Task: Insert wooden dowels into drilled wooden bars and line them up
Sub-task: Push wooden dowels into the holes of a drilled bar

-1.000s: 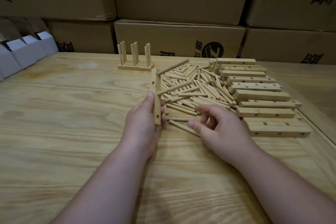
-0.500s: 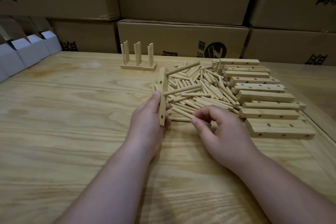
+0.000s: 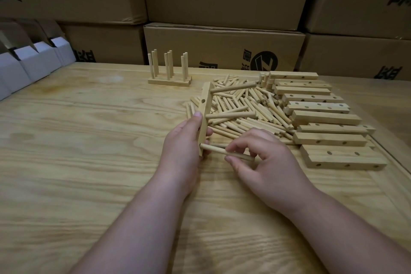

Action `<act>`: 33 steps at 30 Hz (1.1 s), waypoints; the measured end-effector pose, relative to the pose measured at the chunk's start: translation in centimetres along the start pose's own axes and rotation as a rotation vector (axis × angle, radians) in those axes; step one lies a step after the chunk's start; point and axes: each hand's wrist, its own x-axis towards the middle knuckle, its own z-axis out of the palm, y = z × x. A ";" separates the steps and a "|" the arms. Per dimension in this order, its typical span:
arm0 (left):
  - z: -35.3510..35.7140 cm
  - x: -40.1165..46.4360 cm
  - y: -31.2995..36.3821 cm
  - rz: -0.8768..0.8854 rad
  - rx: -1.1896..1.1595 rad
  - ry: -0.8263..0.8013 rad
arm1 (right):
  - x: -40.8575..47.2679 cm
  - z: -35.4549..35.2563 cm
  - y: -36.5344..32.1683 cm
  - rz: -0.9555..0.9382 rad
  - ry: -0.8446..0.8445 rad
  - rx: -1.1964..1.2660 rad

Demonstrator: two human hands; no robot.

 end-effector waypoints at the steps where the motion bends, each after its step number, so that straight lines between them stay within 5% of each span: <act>1: 0.0 0.0 0.0 0.002 0.007 0.001 | 0.0 0.0 -0.1 -0.003 0.005 0.000; 15: -0.2 0.0 -0.6 -0.052 -0.097 -0.274 | -0.1 0.1 -0.1 -0.028 0.052 0.011; 24: -0.1 0.4 -0.9 -0.020 -0.101 -0.244 | 0.0 0.3 -0.4 -0.087 0.094 -0.082; 33: -0.3 0.8 -1.4 0.030 -0.054 -0.215 | -0.1 0.6 0.0 0.128 0.033 0.094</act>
